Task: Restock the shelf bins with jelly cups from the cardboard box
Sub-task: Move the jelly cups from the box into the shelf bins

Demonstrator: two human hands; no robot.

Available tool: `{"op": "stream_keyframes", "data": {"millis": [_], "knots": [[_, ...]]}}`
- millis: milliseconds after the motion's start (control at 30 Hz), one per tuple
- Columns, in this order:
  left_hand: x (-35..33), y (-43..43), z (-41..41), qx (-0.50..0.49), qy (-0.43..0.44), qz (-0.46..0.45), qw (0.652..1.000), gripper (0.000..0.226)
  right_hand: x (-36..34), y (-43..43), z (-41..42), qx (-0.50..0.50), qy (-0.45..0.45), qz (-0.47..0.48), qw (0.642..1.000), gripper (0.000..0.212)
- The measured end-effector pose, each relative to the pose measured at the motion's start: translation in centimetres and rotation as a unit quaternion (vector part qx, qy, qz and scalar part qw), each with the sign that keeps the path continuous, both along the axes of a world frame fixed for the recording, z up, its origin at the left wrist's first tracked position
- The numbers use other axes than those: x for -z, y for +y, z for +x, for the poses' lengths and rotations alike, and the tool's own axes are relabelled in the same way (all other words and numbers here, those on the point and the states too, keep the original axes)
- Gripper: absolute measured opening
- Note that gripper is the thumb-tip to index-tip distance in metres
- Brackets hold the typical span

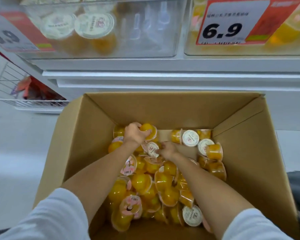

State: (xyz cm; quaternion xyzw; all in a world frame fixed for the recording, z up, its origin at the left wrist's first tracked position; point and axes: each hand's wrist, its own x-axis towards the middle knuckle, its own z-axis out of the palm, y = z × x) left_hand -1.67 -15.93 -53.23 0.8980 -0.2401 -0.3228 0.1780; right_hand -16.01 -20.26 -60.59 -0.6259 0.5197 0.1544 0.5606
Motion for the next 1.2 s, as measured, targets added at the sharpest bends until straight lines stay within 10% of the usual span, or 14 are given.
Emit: {"op": "stream_keyframes", "data": {"millis": [233, 533, 1200], "knots": [[-3.5, 1.3, 1.2, -0.086, 0.222, -0.053, 0.970, 0.035, -6.7, -1.9, -0.8, 0.196, -0.049, 0.051, 0.978, 0.023], [-17.7, 1.5, -0.5, -0.156, 0.528, -0.162, 0.819, 0.036, -23.0, -3.4, -3.3, 0.263, -0.219, 0.090, 0.935, 0.029], [-37.5, -0.7, 7.8, -0.184, 0.253, -0.455, 0.834, 0.027, -44.3, -6.6, 9.2, 0.260, -0.397, -0.105, 0.874, 0.034]]}}
